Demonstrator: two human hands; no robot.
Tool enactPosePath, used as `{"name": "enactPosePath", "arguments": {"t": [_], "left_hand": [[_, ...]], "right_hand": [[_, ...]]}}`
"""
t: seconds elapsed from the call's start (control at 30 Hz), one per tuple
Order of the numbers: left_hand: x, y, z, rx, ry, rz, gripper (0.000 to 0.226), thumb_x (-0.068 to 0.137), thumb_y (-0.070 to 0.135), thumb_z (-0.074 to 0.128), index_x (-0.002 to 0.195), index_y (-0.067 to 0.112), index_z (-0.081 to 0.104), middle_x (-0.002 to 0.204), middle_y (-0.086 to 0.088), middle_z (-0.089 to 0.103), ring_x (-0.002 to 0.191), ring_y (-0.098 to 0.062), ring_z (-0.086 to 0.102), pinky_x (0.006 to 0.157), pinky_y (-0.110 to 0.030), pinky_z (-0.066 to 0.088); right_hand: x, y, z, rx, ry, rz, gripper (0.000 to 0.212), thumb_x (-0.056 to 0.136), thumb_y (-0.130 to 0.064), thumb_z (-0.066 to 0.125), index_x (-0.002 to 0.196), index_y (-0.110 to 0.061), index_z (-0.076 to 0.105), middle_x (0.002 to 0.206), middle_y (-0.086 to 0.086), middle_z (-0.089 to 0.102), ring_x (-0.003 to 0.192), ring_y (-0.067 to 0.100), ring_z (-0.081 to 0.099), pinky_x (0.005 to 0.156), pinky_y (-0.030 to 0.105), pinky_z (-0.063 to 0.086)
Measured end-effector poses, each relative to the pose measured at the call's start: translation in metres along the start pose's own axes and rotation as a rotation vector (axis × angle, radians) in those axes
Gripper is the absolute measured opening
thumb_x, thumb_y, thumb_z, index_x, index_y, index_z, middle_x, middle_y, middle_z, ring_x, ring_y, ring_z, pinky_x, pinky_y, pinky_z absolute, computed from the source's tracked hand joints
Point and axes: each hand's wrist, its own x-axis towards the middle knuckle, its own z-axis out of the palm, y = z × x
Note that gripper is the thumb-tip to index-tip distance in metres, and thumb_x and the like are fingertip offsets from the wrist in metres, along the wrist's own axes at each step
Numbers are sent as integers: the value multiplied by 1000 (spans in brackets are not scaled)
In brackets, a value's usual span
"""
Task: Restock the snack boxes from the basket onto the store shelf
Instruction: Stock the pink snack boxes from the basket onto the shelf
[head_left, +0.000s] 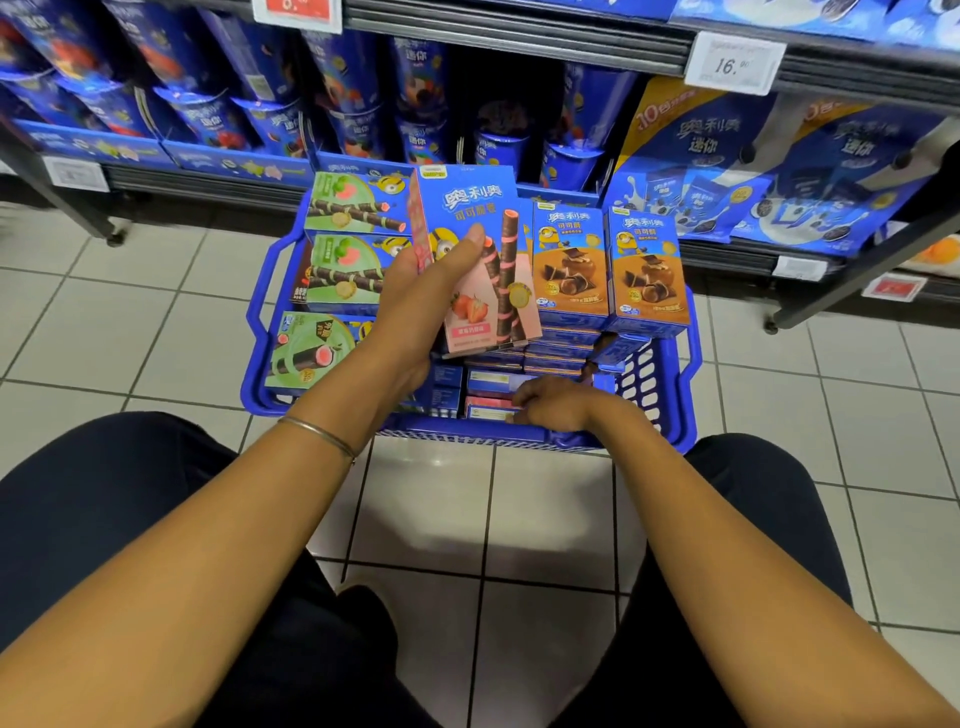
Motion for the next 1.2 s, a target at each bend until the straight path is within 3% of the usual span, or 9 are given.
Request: {"name": "enactPosePath", "arguments": {"t": [0.2,0.27,0.37,0.63,0.77,0.87,0.97,1.1,1.2], "left_hand": [[1,1,2,8,-12,-21,39,94,44,75,116,15,61,104,-16,77,89,-37,75,85,-56,63],[1,1,3,12,-15,-38,37,93,44,75,111,15,59,96,-13,74,81,-34,71,83,-56,64],[1,0,4,1,-32,-49,36,94,43,75,109,15,60,91,-9,73,70,-25,70,79,-50,65],[2,7,5,11,-69,-58,34,97,49,69,93,15,71,92,-13,74,78,-30,72,68,-38,63],[2,14,6,-60,-63,-116,61,98,59,60,136,11,64,125,-21,73,112,-43,72,94,-62,58],[2,19,4,-110,-85,-109,60,102,58,54,136,11,66,131,-25,69,118,-46,68,99,-67,53],[5,21,0,-189,-89,-93,57,106,55,49,140,13,64,133,-21,69,122,-45,66,99,-66,53],[6,24,-6,-239,-117,-51,50,108,53,44,138,18,65,128,-15,73,118,-40,70,98,-62,56],[8,24,-9,-239,-98,-38,51,109,52,43,141,17,62,128,-15,73,117,-38,71,98,-60,57]], "right_hand": [[12,8,0,-34,-6,-7,37,97,-38,65,130,-20,63,145,3,55,130,25,52,114,40,40],[16,13,3,31,41,-37,27,96,-39,68,116,-22,64,132,1,61,120,22,57,105,35,45],[13,14,5,110,147,-75,37,98,-46,63,120,-16,64,119,4,65,112,24,60,90,30,44],[-13,16,0,189,467,-190,41,102,-55,48,110,-19,65,100,8,72,94,26,66,87,49,54],[-31,21,-3,470,598,-288,30,104,-48,48,96,-26,66,90,-7,72,87,10,67,81,39,55],[-44,17,-7,655,661,-331,28,105,-47,48,89,-31,65,83,-13,70,79,3,66,72,27,51],[-53,14,-12,815,741,-312,33,104,-49,45,89,-28,66,87,-6,72,86,11,72,70,24,54],[-65,5,-28,1252,717,-220,42,96,-62,44,93,-32,75,92,-3,78,84,14,76,72,35,59],[-73,4,-39,1441,743,-299,30,97,-44,54,81,-30,76,84,-11,76,69,6,71,54,23,49]]}}
